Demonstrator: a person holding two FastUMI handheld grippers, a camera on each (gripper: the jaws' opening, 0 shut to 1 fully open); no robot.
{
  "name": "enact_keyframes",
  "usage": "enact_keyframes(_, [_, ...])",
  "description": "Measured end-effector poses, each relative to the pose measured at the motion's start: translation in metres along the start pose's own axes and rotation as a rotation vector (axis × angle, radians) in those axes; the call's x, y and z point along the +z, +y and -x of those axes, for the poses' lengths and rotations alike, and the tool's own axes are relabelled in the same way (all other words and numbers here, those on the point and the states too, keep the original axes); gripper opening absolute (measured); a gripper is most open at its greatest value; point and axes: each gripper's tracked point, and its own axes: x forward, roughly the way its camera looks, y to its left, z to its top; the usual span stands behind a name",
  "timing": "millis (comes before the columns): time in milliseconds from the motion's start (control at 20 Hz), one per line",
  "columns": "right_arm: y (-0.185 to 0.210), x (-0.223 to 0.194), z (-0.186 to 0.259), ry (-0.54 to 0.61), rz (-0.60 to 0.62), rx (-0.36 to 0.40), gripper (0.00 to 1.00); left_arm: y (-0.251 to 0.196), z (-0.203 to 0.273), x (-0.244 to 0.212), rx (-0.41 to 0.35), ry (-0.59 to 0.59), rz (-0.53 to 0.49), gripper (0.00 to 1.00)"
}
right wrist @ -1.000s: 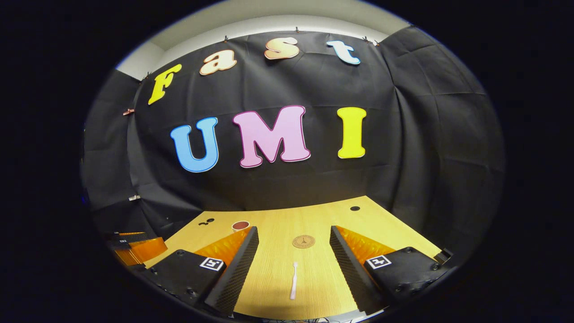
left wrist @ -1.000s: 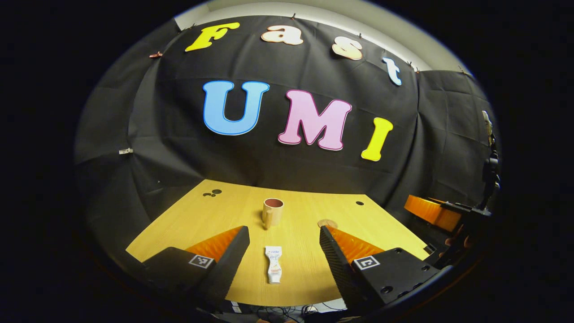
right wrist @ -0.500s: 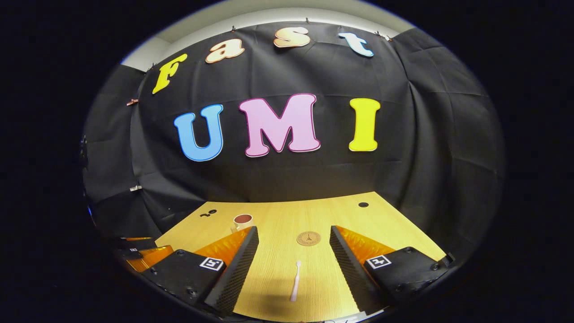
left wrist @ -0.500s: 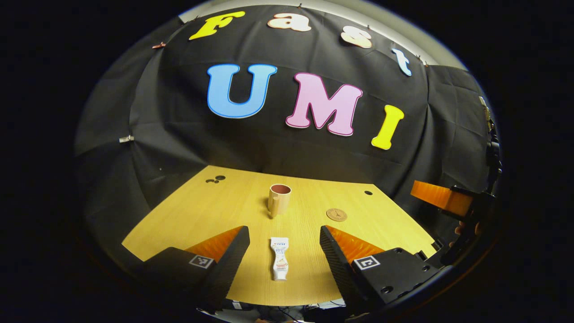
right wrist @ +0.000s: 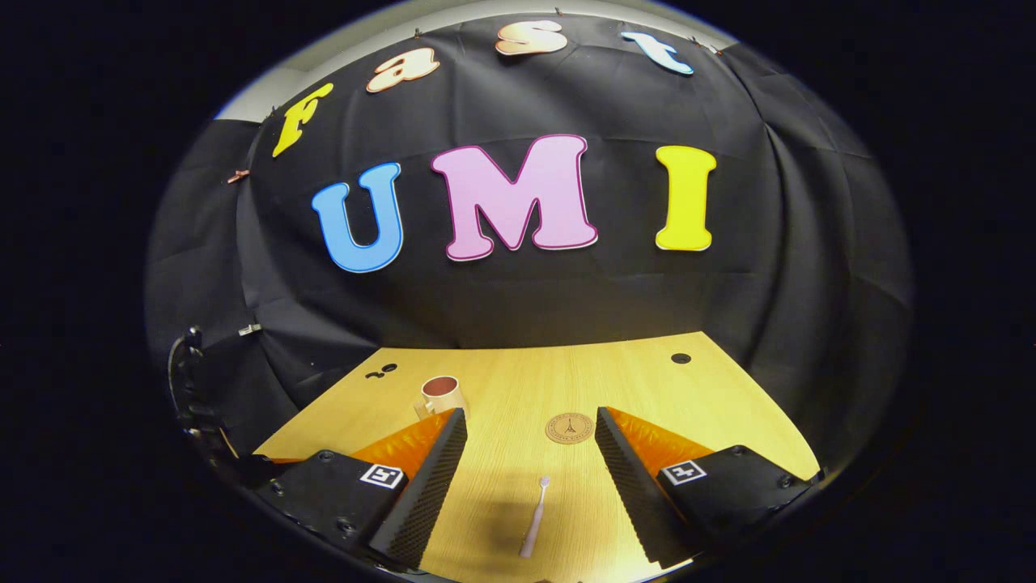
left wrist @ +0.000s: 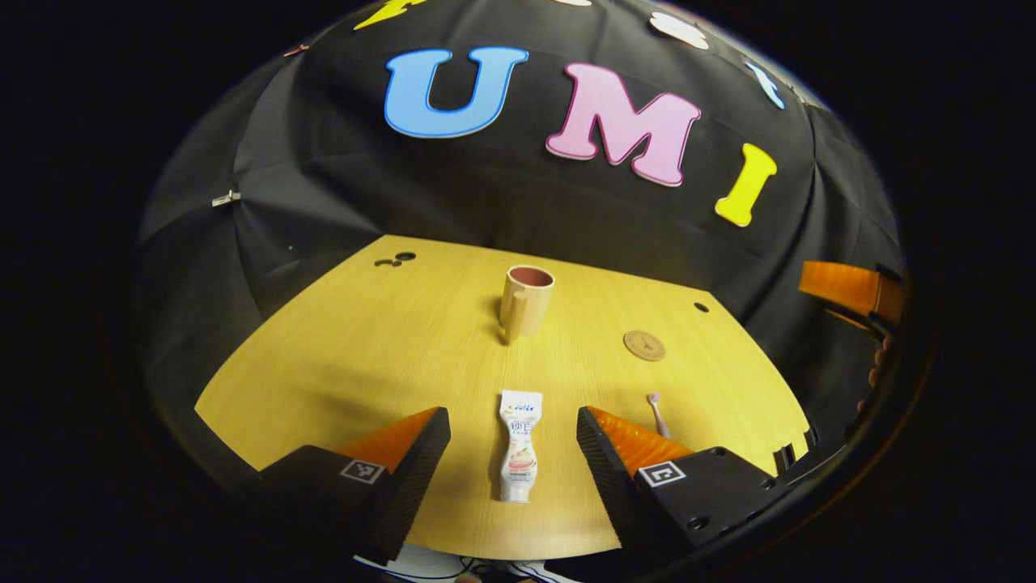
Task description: Put the toothbrush and toothpaste on the desktop into the cup, then pick up the cup and place it on the coaster on the desktop.
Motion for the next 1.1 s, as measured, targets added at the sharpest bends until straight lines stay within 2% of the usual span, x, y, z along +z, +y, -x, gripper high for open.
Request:
enact_keyframes(450, [-0.014, -0.021, -0.04, 0.066, 0.055, 0.021, 0.98, -0.002, -0.078, -0.053, 0.059, 0.202, -0.032, 0.98])
enact_keyframes(750, [-0.031, -0.036, -0.052, 0.097, 0.033, -0.006, 0.99, -0.007, -0.097, -0.077, 0.089, 0.311, -0.093, 0.98])
enact_keyframes(850, [-0.036, -0.041, -0.054, 0.112, 0.02, -0.016, 0.98, -0.006, -0.1, -0.076, 0.101, 0.316, -0.111, 0.98])
enact_keyframes(950, [-0.038, -0.047, -0.054, 0.129, -0.006, -0.019, 0.98, -0.005, -0.104, -0.078, 0.108, 0.33, -0.109, 0.94])
enact_keyframes(1100, [-0.043, -0.056, -0.056, 0.152, -0.02, -0.033, 0.99, -0.003, -0.109, -0.075, 0.131, 0.335, -0.083, 0.84])
